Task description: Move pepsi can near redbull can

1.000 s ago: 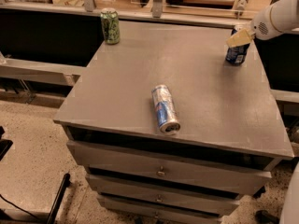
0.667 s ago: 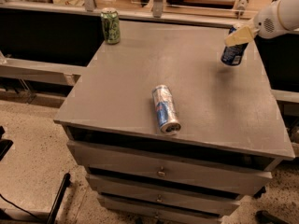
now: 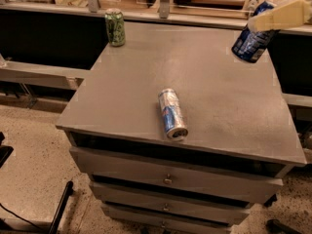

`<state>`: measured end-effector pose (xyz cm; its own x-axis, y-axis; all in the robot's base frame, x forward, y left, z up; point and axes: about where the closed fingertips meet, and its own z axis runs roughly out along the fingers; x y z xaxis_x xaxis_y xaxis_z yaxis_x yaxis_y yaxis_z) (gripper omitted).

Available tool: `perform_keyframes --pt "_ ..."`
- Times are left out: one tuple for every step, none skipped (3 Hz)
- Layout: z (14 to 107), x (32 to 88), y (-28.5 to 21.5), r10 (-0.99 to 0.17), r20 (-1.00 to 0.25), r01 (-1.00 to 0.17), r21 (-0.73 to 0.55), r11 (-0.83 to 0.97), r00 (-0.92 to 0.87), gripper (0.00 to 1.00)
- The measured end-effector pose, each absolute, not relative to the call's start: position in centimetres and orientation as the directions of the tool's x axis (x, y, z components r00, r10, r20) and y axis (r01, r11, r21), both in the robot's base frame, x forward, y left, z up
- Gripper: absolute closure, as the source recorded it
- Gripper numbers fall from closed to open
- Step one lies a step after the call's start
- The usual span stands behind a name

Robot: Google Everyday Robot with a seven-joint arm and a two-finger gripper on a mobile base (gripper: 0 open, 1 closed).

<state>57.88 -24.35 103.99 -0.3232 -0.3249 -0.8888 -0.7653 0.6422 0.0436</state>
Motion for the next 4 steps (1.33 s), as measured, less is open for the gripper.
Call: perform_keyframes --pt "105.8 54.4 -22.0 -0.344 -0.906 -0.815 0.002 0.58 -0.248 1.0" --pt "103.9 51.6 -18.8 -0.462 -0.878 -0.865 -0.132 0.484 -0.124 1.0" --pt "100.7 50.0 -16.4 -0.552 -0.833 -0.903 -0.215 0.371 -0.029 1.0" --pt "97.8 48.5 -14.7 -0.611 -0.791 -0.927 -0.251 0.277 0.031 1.0"
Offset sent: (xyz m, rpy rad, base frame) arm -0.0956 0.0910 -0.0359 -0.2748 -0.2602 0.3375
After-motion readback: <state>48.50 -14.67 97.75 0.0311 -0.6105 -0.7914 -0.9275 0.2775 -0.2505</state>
